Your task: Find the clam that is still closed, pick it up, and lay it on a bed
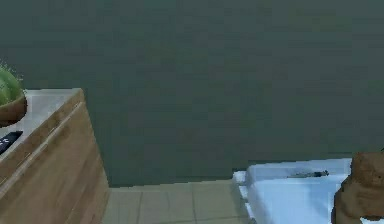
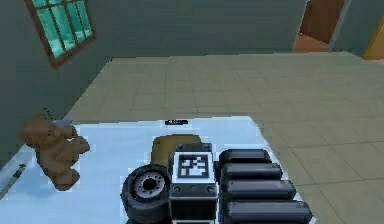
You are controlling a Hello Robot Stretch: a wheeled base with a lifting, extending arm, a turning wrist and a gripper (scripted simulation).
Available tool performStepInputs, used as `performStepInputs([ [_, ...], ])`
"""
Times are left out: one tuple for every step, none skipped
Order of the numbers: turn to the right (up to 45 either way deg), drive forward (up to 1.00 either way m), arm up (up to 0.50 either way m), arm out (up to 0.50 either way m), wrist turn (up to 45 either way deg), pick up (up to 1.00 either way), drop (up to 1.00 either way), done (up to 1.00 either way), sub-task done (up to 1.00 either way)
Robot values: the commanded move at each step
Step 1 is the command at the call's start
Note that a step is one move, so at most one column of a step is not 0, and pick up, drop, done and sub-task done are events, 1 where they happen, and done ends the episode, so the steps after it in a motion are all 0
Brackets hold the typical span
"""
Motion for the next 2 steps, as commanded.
performStepInputs([
  [15.0,0.0,0.0,0.0,0.0,0.0,0.0,0.0,0.0],
  [0.0,0.15,0.0,0.0,0.0,0.0,0.0,0.0,0.0],
])
